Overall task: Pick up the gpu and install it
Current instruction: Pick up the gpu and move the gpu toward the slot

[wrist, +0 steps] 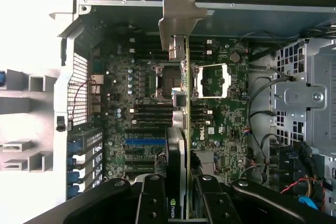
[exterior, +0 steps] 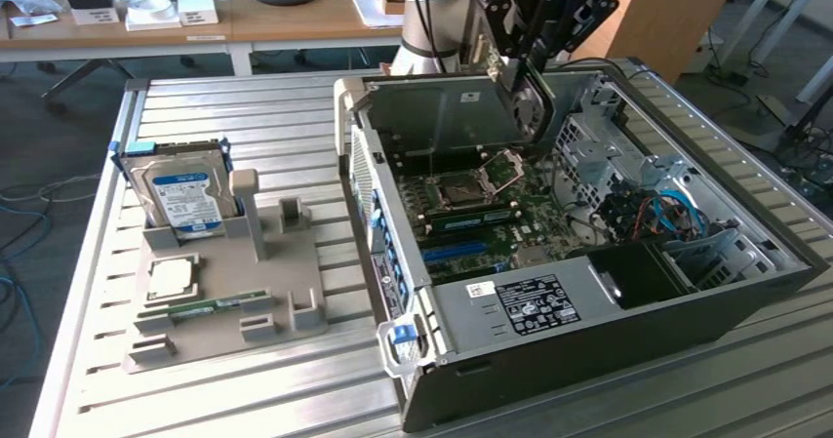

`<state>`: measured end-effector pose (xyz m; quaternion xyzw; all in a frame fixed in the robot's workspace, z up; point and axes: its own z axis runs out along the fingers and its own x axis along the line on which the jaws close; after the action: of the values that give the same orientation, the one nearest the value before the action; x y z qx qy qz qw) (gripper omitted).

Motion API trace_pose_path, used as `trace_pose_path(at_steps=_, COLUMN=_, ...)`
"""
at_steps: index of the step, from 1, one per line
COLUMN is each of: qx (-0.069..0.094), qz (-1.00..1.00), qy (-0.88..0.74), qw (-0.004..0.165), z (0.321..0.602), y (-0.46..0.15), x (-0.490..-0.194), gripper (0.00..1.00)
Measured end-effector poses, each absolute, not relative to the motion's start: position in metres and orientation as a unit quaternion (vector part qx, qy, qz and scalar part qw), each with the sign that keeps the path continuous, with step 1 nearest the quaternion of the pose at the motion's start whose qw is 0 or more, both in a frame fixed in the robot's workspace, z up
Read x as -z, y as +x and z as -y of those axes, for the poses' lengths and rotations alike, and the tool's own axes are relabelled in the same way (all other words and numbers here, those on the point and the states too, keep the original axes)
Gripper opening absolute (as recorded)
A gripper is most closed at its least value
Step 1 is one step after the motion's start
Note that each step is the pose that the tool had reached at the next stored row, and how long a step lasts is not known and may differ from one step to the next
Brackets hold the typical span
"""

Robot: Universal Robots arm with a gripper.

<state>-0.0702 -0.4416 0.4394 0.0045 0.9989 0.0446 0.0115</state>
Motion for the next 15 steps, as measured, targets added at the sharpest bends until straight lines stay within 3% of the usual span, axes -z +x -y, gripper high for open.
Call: trace_pose_path(at_steps=15, qx=-0.045, qz=-0.999, qy=0.005, qw=0.011, z=0.442, y=-0.053, x=-0.439, gripper=0.27)
